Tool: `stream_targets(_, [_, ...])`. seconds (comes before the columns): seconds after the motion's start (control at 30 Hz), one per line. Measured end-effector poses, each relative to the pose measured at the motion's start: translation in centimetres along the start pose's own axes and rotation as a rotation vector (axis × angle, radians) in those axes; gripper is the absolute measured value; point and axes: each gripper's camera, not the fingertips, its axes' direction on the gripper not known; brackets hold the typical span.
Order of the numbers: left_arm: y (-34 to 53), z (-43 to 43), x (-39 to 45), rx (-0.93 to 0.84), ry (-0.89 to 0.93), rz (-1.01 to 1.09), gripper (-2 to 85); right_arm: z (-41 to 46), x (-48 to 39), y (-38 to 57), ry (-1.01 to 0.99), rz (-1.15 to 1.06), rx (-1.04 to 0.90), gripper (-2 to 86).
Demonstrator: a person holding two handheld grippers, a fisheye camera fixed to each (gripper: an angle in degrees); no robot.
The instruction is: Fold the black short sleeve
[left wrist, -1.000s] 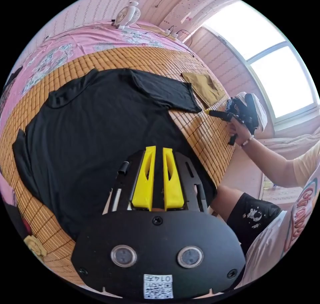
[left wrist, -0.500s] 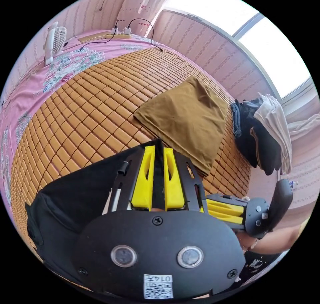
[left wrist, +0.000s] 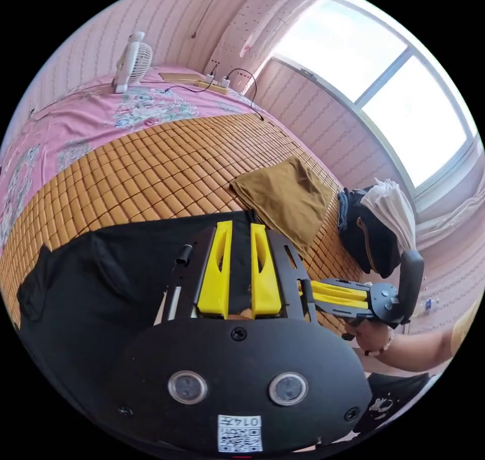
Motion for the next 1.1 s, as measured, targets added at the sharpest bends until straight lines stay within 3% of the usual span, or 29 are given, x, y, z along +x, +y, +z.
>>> stream_targets(0.1, [6.5, -6.4, -3.5, 0.058, -0.054, -0.152, 6.4, -0.9, -2.4, 0.1, 0.022, -0.069, -0.032, 4.8])
stream_targets(0.2, [13.8, -13.0, -7.7, 0.093, -0.231, -0.328, 6.2, -0.4, -6.9, -1.3, -0.004, -0.199, -0.055, 4.3])
stream_targets(0.27, [19.5, -17.6, -10.9, 0.102, -0.393, -0.471, 6.1, 0.6, -10.8, -2.9, -0.051, -0.298, -0.059, 4.1])
stream_targets(0.47, [29.0, -24.6, -17.0, 0.188, -0.528, -0.737, 6.3, 6.6, -27.3, -10.0, -0.303, -0.607, -0.076, 4.3])
stream_targets(0.67, [31.5, -24.1, -19.9, 0.229, -0.396, -0.77, 7.1, 14.1, -45.6, -14.6, -0.385, -0.85, -0.158, 6.9])
stream_targets(0.8, [31.8, -22.6, -20.8, 0.169, -0.356, -0.752, 7.5, 19.7, -54.5, -14.4, -0.21, -1.028, -0.189, 8.1])
stream_targets(0.9, [32.5, -22.0, -21.2, 0.131, -0.357, -0.763, 7.0, 24.0, -56.7, -14.2, -0.013, -1.062, -0.247, 7.8])
stream_targets(1.03, [33.7, -22.5, -21.1, 0.147, -0.362, -0.754, 6.6, 24.4, -55.2, -16.7, -0.152, -0.936, -0.302, 0.8])
stream_targets(1.1, [34.2, -23.1, -21.1, 0.157, -0.331, -0.769, 7.5, 21.8, -52.9, -17.7, -0.25, -0.861, -0.219, 0.3])
